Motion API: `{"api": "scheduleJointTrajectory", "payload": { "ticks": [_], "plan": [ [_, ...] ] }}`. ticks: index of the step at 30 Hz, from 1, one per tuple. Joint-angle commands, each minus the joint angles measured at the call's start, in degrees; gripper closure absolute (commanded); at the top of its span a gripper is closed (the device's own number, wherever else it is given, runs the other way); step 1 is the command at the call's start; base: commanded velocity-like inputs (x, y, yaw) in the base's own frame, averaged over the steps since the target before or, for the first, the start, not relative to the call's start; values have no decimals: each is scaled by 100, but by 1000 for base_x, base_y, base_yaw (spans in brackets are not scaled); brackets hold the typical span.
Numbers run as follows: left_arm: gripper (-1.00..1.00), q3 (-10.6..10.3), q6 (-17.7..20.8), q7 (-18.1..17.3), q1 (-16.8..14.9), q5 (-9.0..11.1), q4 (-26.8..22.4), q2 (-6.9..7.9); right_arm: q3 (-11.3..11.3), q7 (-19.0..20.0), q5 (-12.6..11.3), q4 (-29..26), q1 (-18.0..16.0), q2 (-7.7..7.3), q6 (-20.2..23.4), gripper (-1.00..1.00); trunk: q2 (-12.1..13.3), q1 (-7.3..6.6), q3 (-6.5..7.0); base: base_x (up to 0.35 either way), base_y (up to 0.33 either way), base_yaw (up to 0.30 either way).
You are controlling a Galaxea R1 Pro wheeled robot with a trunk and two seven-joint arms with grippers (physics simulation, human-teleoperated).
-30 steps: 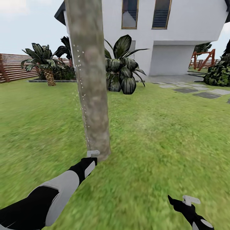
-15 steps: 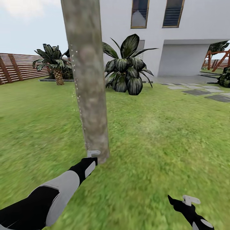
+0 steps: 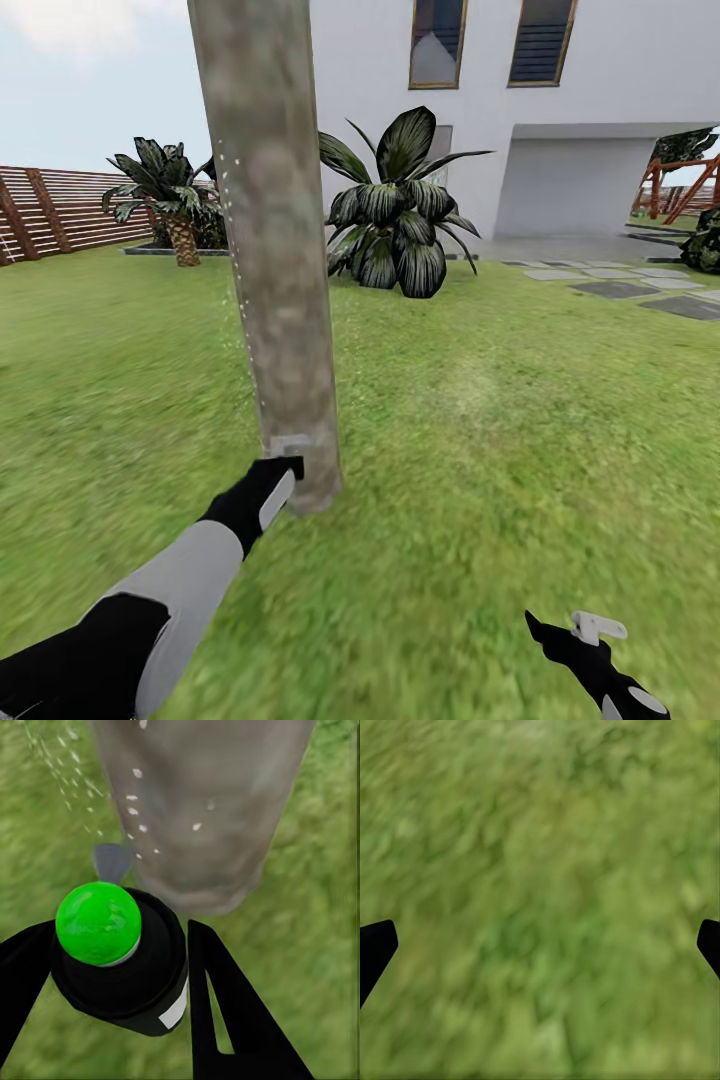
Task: In the garden, pick up the pesticide atomizer on the floor and spray pesticide onto both trees until each tree trunk is fully covered.
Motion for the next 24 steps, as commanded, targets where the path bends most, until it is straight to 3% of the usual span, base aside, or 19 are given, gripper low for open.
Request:
{"api": "scheduleJointTrajectory", "payload": {
  "ticks": [1,3,4,7,9,11,14,18,20,24],
  "plan": [
    [100,1,39,1,-22,2,-21,2,0,0,0,1,0,1,-1,-100,0,0,0,0,0,0],
    [100,1,298,7,-213,2,-45,7,0,0,-4,1,2,0,2,-100,0,0,0,0,0,0],
    [100,1,560,8,-319,-3,-74,42,0,0,-7,1,1,-2,5,-100,0,0,0,0,0,0],
    [100,1,813,9,-368,-7,-380,209,0,0,-9,1,2,0,3,-100,0,0,0,0,0,0],
    [100,1,1432,10,-414,-7,-794,489,0,0,-3,-4,2,2,0,-100,0,0,0,0,0,0],
    [100,1,1594,8,-440,-7,-981,653,3,0,0,-7,0,2,2,-100,0,0,0,0,0,0],
    [100,1,1628,5,-452,-7,-1020,685,1,0,0,-7,0,2,6,-100,0,0,0,0,0,0],
    [100,1,1954,3,-777,-7,-1034,667,0,0,0,-8,1,2,6,-100,0,0,0,0,0,0],
    [100,1,2102,1,-1113,0,-1037,592,0,3,0,-17,0,2,6,-100,0,0,0,0,0,0],
    [100,1,2374,8,-1467,2,-1038,461,-9,8,-8,-40,0,2,6,-100,0,0,0,0,0,0]
  ]
}}
